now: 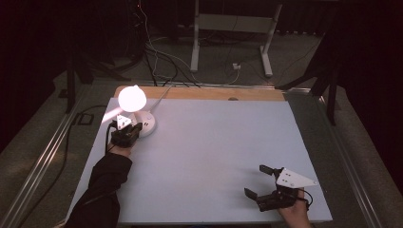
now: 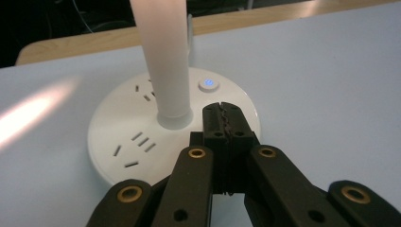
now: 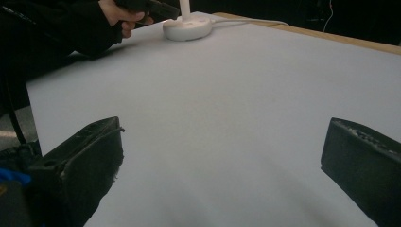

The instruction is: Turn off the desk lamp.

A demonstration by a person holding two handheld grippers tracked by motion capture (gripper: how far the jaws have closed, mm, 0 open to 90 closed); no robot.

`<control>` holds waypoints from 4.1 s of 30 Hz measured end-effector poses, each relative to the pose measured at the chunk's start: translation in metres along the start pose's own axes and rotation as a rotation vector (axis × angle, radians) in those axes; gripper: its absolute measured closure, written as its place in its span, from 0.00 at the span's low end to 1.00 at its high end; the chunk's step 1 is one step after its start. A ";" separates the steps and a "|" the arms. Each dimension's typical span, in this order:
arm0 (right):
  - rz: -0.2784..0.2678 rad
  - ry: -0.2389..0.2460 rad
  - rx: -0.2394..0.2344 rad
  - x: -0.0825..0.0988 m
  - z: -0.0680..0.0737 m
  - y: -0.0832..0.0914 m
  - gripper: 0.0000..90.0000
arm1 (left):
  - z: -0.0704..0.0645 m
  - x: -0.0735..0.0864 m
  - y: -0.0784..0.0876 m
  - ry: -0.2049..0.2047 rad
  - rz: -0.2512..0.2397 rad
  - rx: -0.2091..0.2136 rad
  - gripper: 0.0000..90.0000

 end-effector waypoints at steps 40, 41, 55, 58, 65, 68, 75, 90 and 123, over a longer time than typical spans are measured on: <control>0.008 0.001 -0.004 0.001 0.001 -0.001 0.00 | 0.006 0.004 -0.008 -0.025 0.052 -0.028 1.00; 0.008 0.002 -0.005 0.001 0.001 -0.001 0.00 | 0.007 0.001 -0.005 -0.024 0.024 -0.026 1.00; 0.006 0.000 -0.002 0.001 0.000 -0.001 0.00 | 0.007 -0.004 0.000 -0.016 0.021 -0.015 1.00; 0.006 0.001 -0.002 0.001 0.000 -0.001 0.00 | 0.007 -0.002 -0.001 -0.012 0.028 -0.012 1.00; 0.005 0.001 -0.002 0.001 0.000 0.000 0.00 | 0.006 0.001 -0.004 -0.017 0.044 -0.010 1.00; 0.006 0.001 -0.003 0.001 0.000 0.000 0.00 | 0.006 0.003 -0.005 -0.017 0.052 -0.008 1.00; 0.006 0.002 -0.001 0.001 0.000 0.000 0.00 | 0.006 0.004 -0.006 -0.028 0.053 -0.009 1.00; 0.006 0.002 -0.002 0.001 0.000 0.000 0.00 | 0.007 -0.002 0.001 -0.026 0.046 -0.008 1.00; 0.010 0.000 -0.004 0.001 0.000 -0.001 0.00 | 0.006 0.002 -0.003 -0.032 0.059 0.006 1.00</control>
Point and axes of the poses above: each handheld gripper's, and its own axes: y roughly backward along the jaws, x roughly out of its underside, z roughly to its left, the point moved 6 cm from there along -y, roughly forward along the jaws, and after that the axes turned 12 degrees about x, right-handed, at the moved point
